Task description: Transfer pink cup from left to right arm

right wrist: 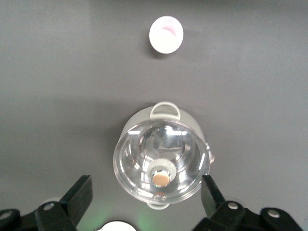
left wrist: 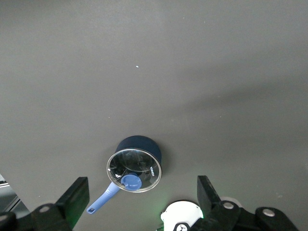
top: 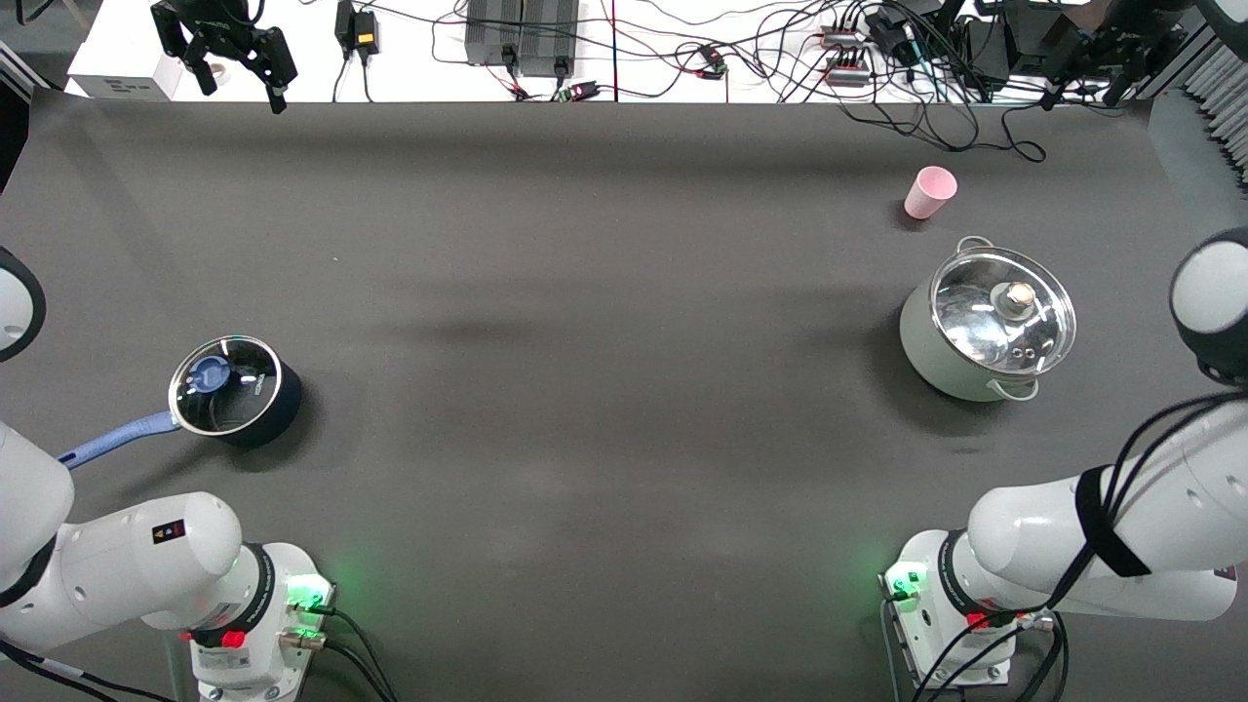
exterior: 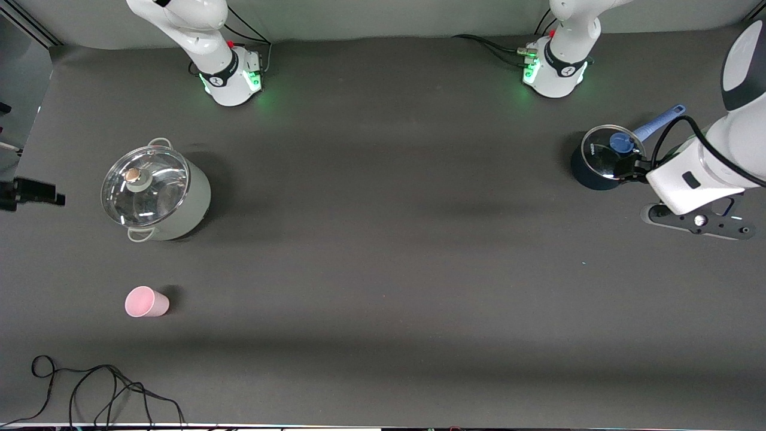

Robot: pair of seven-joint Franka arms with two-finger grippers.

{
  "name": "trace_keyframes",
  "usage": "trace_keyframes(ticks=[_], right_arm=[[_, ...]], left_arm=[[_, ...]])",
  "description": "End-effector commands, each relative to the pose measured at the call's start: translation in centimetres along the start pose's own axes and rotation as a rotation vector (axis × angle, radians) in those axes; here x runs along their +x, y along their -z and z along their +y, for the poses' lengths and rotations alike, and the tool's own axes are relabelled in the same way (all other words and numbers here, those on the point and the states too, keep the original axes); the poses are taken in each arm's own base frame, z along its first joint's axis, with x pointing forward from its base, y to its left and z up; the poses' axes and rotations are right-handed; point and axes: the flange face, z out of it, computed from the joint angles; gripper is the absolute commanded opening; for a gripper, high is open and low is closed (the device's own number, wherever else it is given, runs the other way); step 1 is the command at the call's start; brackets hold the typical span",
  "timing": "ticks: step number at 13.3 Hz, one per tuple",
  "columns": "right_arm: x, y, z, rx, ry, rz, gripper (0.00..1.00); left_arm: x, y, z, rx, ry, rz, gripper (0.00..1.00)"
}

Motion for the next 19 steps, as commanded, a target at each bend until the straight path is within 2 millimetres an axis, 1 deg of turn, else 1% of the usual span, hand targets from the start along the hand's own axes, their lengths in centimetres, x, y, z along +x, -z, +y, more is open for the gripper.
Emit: trace_keyframes(ticks=[1,2,3,4,5,6,7,8,9,10,11,12,13,15,16,18,19], right_arm=[[-3.9,-1.7,-1.6,0.013,-0.026,0.051,1.0],[-4.0,-1.7,-1.0,0.02,-0.037,0.055,1.0],[-3.9,-1.7,-1.0,0.026,-0.038,0.058,1.0],[-4.0,-1.4,-1.0,0.029,-0.04,0.065,1.0],[-3.9,-1.1,-1.2,0.029,-0.035,0.071,1.0],[-3.6,-0.7,-2.1,0.026,-0.017,0.078,1.0],[-3.5,-0.5,-2.1,0.025,-0.026,0.087,1.0],[-3.3,0.2,-1.6,0.024,-0.053,0.11,1.0],[-3.2,0.6,-2.1,0.024,-0.055,0.119,1.0],[-3.1,1.0,-2.7,0.022,-0.061,0.129,1.0],[-2.9,2.0,-3.5,0.019,-0.075,0.148,1.0],[-2.8,2.7,-3.6,0.018,-0.092,0.162,1.0],[-2.7,3.3,-3.6,0.013,-0.092,0.175,1.0],[-2.6,3.8,-3.8,0.011,-0.091,0.187,1.0],[-2.2,3.6,-3.7,0.01,-0.092,0.184,1.0],[-2.1,3.8,-3.8,0.011,-0.106,0.189,1.0],[-2.1,3.9,-3.9,0.012,-0.135,0.196,1.0]], left_arm=[[-0.5,0.3,0.6,0.023,0.016,0.003,1.0],[-0.5,0.2,0.7,0.026,0.016,0.005,1.0],[-0.4,0.2,1.8,0.036,0.001,0.004,1.0],[-0.5,0.3,1.9,0.05,0.009,0.002,1.0],[-0.3,0.3,2.4,0.059,0.009,0.001,1.0],[-0.3,0.3,2.7,0.071,0.012,-0.002,1.0],[-0.2,0.2,3.3,0.084,0.012,-0.003,1.0],[-0.1,0.2,3.6,0.091,0.013,-0.003,1.0],[-0.2,0.3,3.8,0.08,0.018,-0.002,1.0],[-0.2,0.2,3.5,0.062,0.03,-0.004,1.0],[-0.2,0.3,2.9,0.045,0.042,0.003,1.0],[-0.4,0.4,2.4,0.028,0.058,0.006,1.0],[-0.5,0.5,2.5,0.018,0.061,0.009,1.0],[-1.2,0.2,2.7,0.031,0.065,0.025,1.0],[-1.7,0.0,2.9,0.035,0.063,0.044,1.0],[-2.4,-0.6,3.2,0.043,0.059,0.075,1.0],[-2.8,-0.7,3.0,0.046,0.059,0.107,1.0]])
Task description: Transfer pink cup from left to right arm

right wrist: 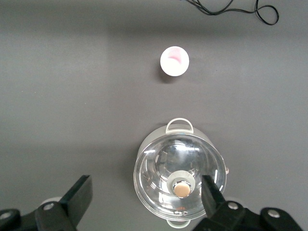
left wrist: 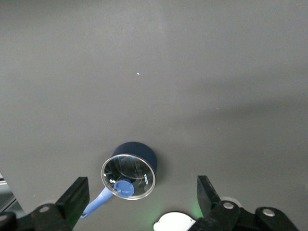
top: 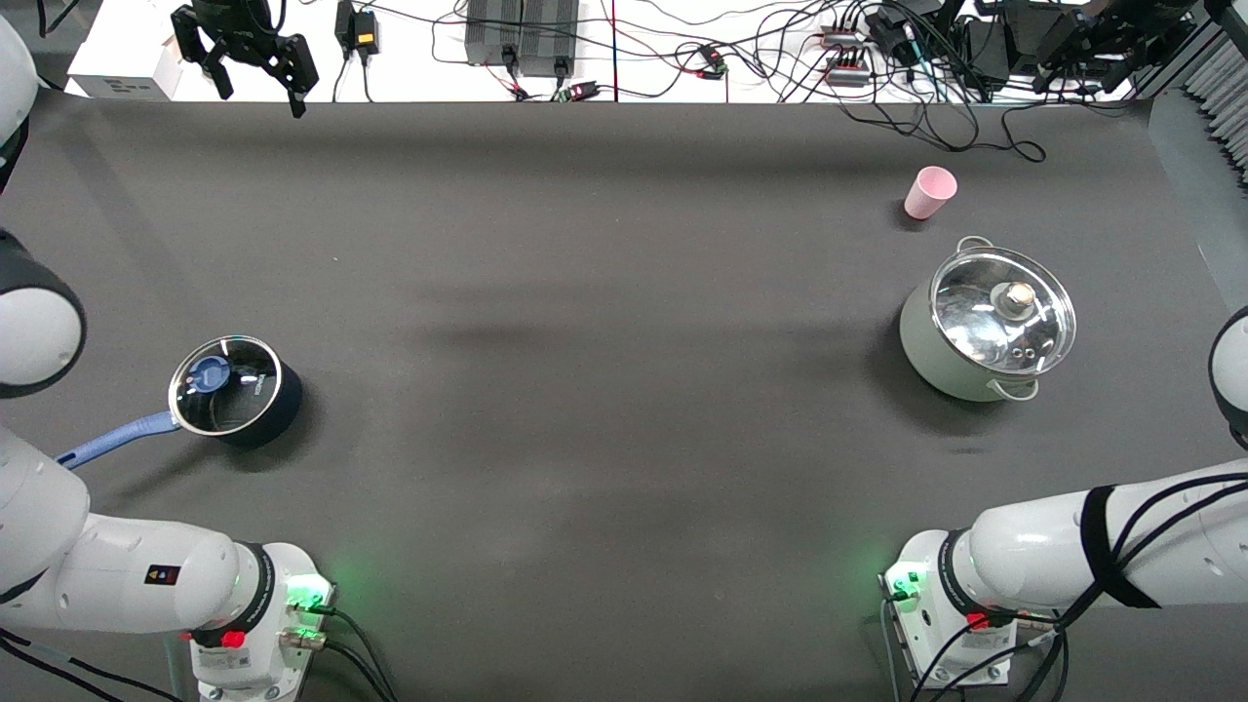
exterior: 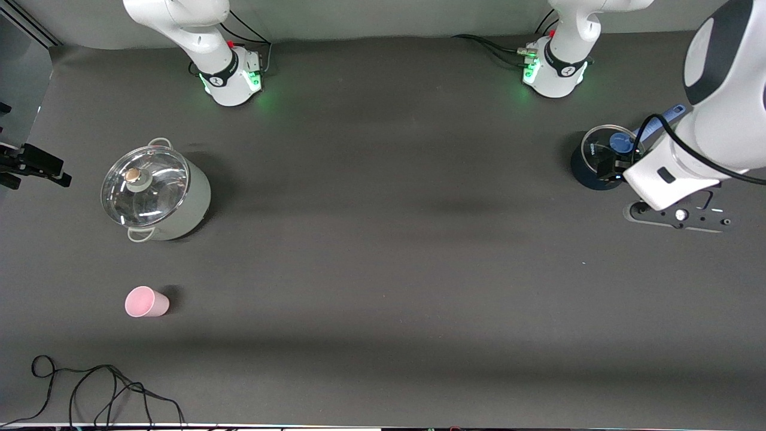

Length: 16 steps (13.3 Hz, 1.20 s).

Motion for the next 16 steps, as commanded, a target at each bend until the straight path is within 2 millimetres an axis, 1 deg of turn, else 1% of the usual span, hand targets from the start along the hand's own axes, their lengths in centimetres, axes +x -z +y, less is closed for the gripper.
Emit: trace_keyframes(ticks=[1,2,3,4,5,6,7,9,11,12,13,14,15,16], right_arm=[[0.6,0.5,-0.4,0.012,-0.065,0.025,1.0],[0.5,0.7,-1.0,0.014,-0.09,0.027,1.0],[0.5,0.8,-1.9,0.015,-0.08,0.029,1.0],[0.6,0.7,-2.3,0.015,-0.073,0.027,1.0],[0.6,0.6,-3.0,0.015,-0.048,0.024,1.0],[0.6,0.7,-3.3,0.016,-0.043,0.025,1.0],[0.6,0.6,-3.4,0.014,-0.035,0.022,1.0],[0.6,0.4,-3.5,0.014,0.05,0.017,1.0],[0.6,0.4,-3.5,0.012,0.051,0.015,1.0],[0.5,0.4,-3.5,0.013,0.05,0.014,1.0],[0.5,0.4,-3.5,0.013,0.048,0.012,1.0],[0.5,0.4,-3.5,0.014,0.043,0.011,1.0],[0.5,0.4,-3.4,0.014,0.042,0.011,1.0],[0.5,0.3,-3.4,0.013,0.049,0.009,1.0]], left_arm=[[-2.4,-0.6,-1.1,0.005,0.012,0.082,1.0],[-2.7,-0.9,-2.1,-0.006,0.023,0.107,1.0],[-3.1,-1.6,-2.4,-0.04,-0.012,0.123,1.0],[-3.5,-2.1,-2.7,-0.075,-0.032,0.157,1.0],[-3.5,-2.2,-2.8,-0.081,-0.03,0.184,1.0],[-3.4,-2.0,-2.8,-0.083,-0.03,0.19,1.0],[-3.1,-2.1,-2.7,-0.082,-0.034,0.193,1.0],[-2.5,-1.7,-3.0,-0.083,-0.03,0.202,1.0],[-2.4,-1.8,-2.9,-0.077,-0.043,0.201,1.0],[-2.3,-1.9,-3.1,-0.077,-0.067,0.202,1.0],[-2.2,-1.7,-3.7,-0.074,-0.086,0.21,1.0],[-2.3,-1.7,-4.8,-0.075,-0.089,0.211,1.0],[-2.4,-1.8,-5.2,-0.077,-0.094,0.21,1.0],[-2.4,-1.7,-4.9,-0.077,-0.099,0.21,1.0]])
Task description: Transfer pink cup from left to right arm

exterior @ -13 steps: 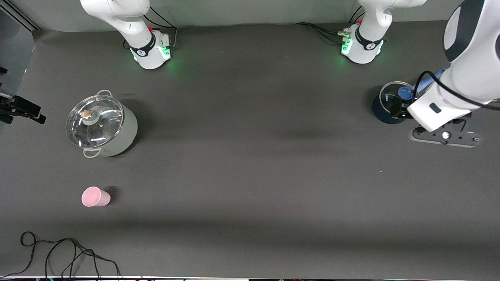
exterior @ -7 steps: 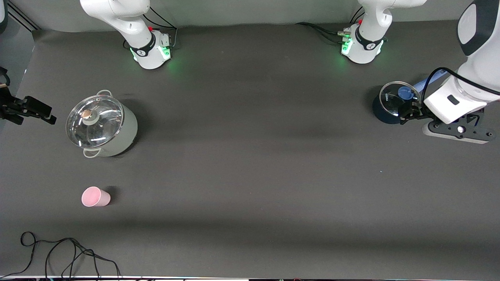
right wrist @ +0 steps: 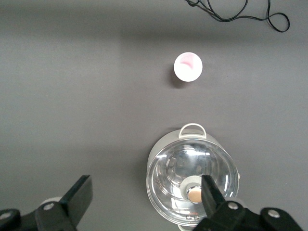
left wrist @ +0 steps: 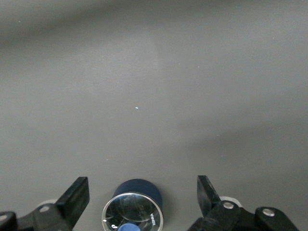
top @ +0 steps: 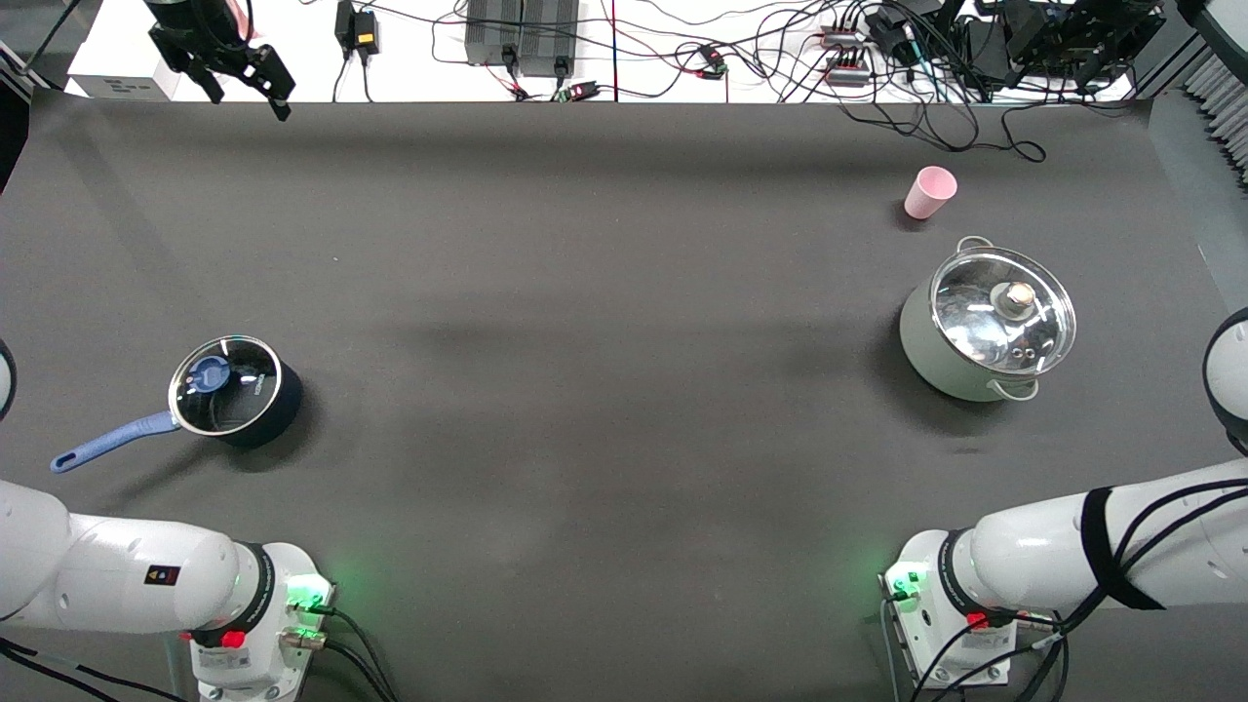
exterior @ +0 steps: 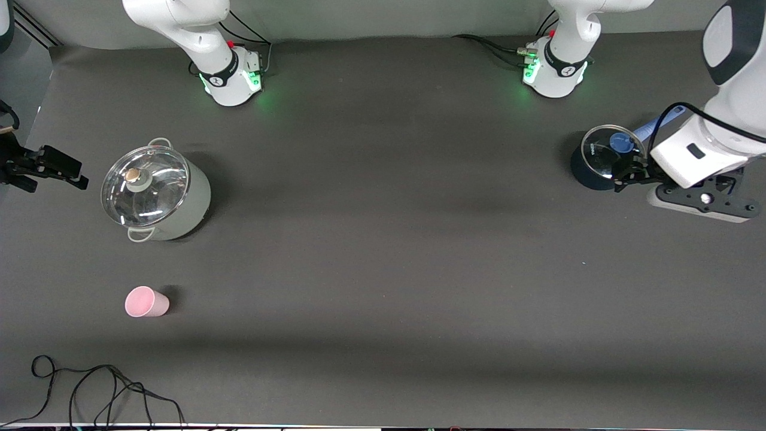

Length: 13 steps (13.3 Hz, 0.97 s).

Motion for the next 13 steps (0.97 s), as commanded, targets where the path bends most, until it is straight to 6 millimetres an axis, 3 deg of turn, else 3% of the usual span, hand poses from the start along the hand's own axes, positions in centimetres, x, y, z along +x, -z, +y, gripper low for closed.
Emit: trace_keyframes(ticks=[1,13], right_arm=[[0.0,0.1,0.1,0.011,0.028,-0.006,1.0],[-0.5,-0.1,0.3,0.015,0.035,-0.047,1.0]], left_arm=[[-0.2,0.4,0.0,-0.007,-0.013,0.009,1.0],[-0.2,-0.8,0.2,-0.017,-0.014,-0.036,1.0]])
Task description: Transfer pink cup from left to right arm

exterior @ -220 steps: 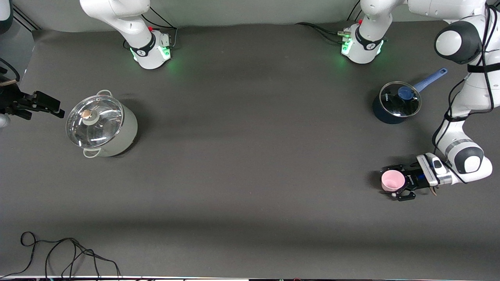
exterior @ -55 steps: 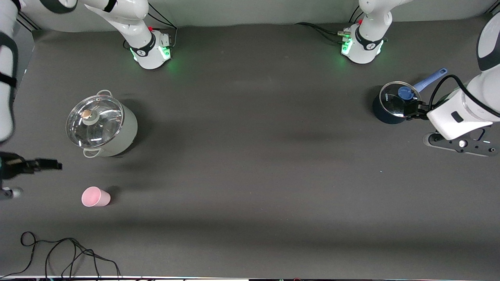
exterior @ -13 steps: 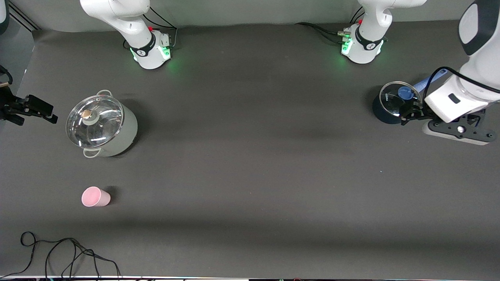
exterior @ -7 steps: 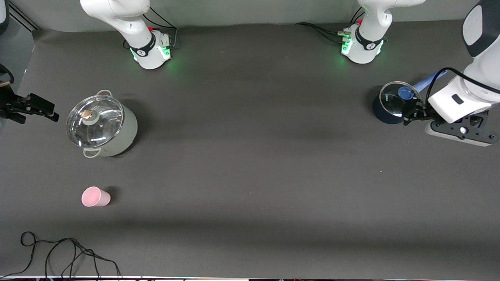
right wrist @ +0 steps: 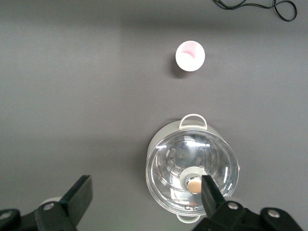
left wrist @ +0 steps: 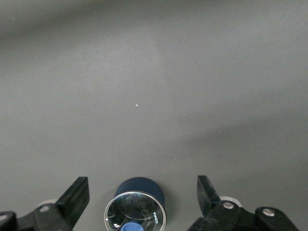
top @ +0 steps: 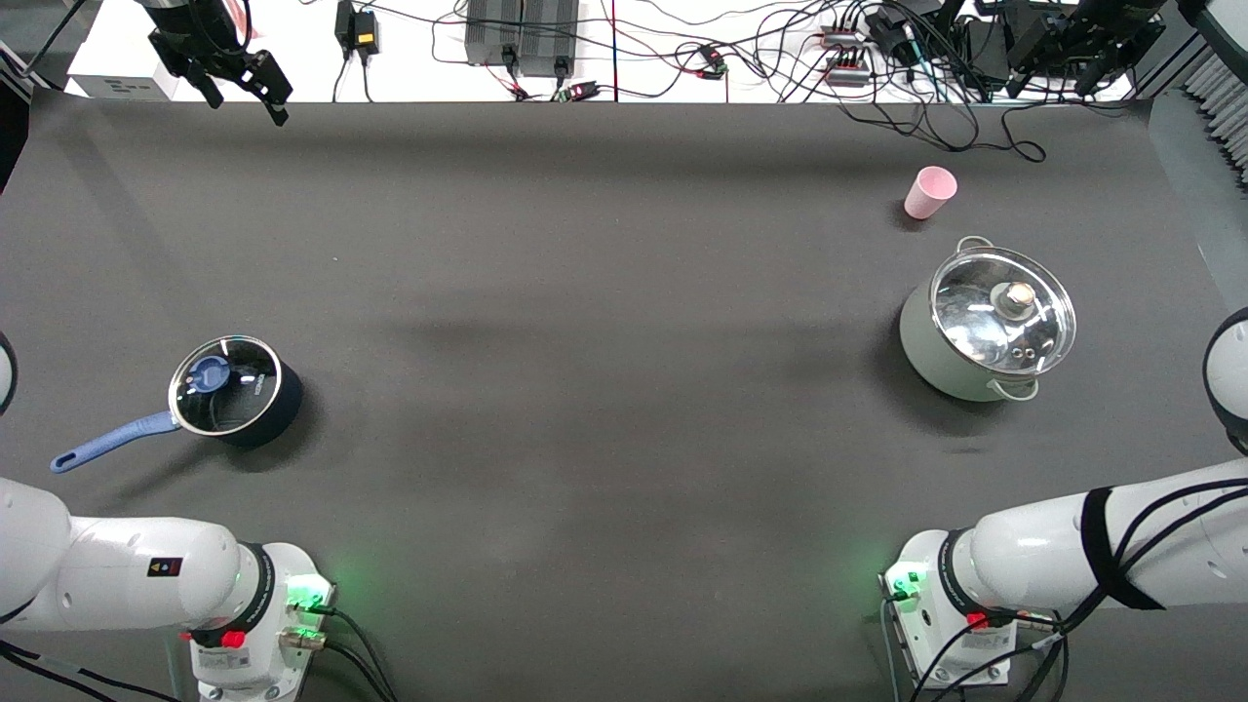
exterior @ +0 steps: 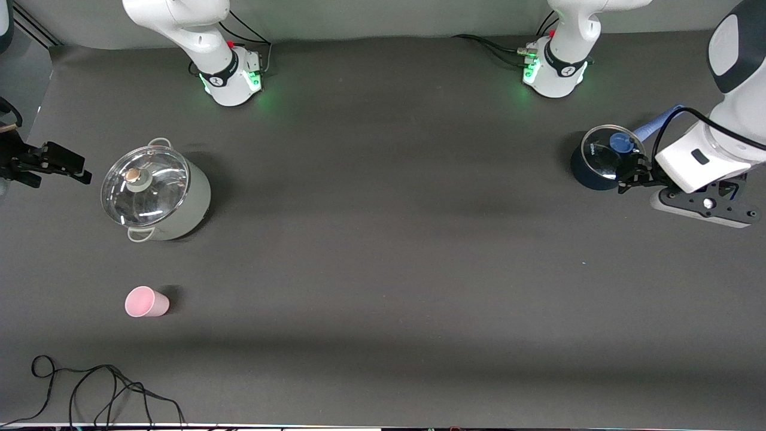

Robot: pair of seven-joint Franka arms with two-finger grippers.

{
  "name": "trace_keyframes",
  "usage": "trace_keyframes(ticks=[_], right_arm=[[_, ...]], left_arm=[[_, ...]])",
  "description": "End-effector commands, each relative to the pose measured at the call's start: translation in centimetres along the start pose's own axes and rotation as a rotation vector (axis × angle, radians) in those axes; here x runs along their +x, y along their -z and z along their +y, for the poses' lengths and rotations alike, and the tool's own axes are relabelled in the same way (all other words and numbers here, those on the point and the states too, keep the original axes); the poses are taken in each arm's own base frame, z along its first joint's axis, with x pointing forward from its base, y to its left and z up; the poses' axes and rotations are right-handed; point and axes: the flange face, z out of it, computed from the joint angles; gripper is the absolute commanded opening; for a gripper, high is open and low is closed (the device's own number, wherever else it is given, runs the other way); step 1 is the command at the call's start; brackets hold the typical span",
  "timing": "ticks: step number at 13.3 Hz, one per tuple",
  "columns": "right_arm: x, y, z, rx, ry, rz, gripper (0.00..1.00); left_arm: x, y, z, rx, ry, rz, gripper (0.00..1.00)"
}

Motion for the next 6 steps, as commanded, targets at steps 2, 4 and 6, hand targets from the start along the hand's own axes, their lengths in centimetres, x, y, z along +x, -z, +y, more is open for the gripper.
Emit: trace_keyframes(ticks=[2,4,6], right_arm=[[-0.01,0.31,0.17,0.01,0.021,-0.004,1.0],[-0.06,0.4,0.17,0.01,0.021,-0.002,1.0],[-0.03,0.39,0.34,0.01,0.018,-0.002,1.0]], left_arm=[[-0.55,0.05,0.29,-0.011,0.003,-0.023,1.0],[-0.49,0.04,0.36,-0.011,0.001,-0.023,1.0],[-0.48,0.12,0.35,-0.011,0.003,-0.022,1.0]])
